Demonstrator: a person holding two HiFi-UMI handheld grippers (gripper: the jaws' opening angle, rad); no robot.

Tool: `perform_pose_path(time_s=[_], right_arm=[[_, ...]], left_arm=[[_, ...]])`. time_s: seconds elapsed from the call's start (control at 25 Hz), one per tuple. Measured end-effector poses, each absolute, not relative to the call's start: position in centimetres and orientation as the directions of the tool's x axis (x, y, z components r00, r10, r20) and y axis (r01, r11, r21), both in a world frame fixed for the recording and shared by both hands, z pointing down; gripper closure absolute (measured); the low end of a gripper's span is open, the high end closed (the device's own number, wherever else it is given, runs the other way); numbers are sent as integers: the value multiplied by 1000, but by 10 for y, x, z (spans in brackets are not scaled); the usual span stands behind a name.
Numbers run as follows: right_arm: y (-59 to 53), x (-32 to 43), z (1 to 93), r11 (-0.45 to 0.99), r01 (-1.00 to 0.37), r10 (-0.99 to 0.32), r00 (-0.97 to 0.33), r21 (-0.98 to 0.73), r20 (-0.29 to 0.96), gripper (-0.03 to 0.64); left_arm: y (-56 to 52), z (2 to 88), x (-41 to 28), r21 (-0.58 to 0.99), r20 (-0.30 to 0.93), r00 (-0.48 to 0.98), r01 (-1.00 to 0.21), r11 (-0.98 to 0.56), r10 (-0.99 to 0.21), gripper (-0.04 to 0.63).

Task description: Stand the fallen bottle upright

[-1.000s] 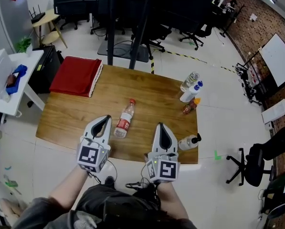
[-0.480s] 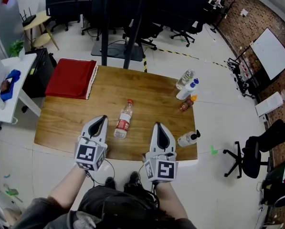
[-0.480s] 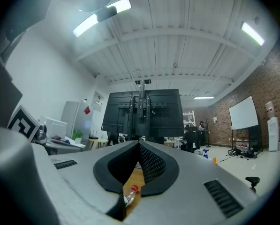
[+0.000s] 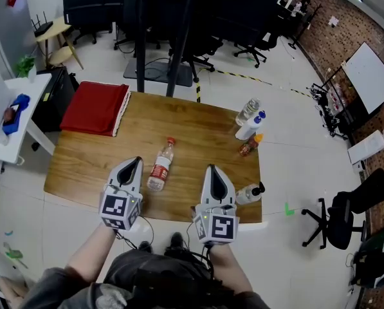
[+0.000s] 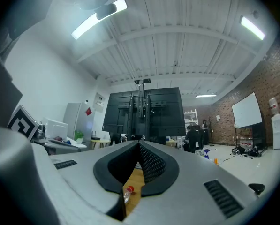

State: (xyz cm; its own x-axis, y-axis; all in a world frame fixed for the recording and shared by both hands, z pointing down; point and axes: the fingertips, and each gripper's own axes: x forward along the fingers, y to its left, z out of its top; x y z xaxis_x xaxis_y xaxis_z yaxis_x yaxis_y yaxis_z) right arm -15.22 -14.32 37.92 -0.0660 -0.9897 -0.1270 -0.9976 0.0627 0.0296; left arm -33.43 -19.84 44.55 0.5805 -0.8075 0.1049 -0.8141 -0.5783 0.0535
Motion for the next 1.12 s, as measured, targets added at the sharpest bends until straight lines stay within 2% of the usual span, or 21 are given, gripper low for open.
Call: perform_pose_path(time_s=[0.44,0.72,0.96,1.12], right_arm=[[-152,-93,388,123,-992,-982,-121,-5,-147,611],[-156,-49,403,192,-980,-974,-185,-50,-128,611],[-166,-42,417,255,-966,-964,-249,-53,-96,611],[-181,-39,423,246,-968,-967,-240,-56,-90,611]], left_arm=[[-205,448,-278,15,121,503,-863,-505,-856,561],[-207,455,-233,-23,176,454,-885,-464,-874,550],[-207,465,-223,-24,210,427,-897,-441,-880,549],[-221,475,-223,-17,224,429,-896,-444,-875,549]])
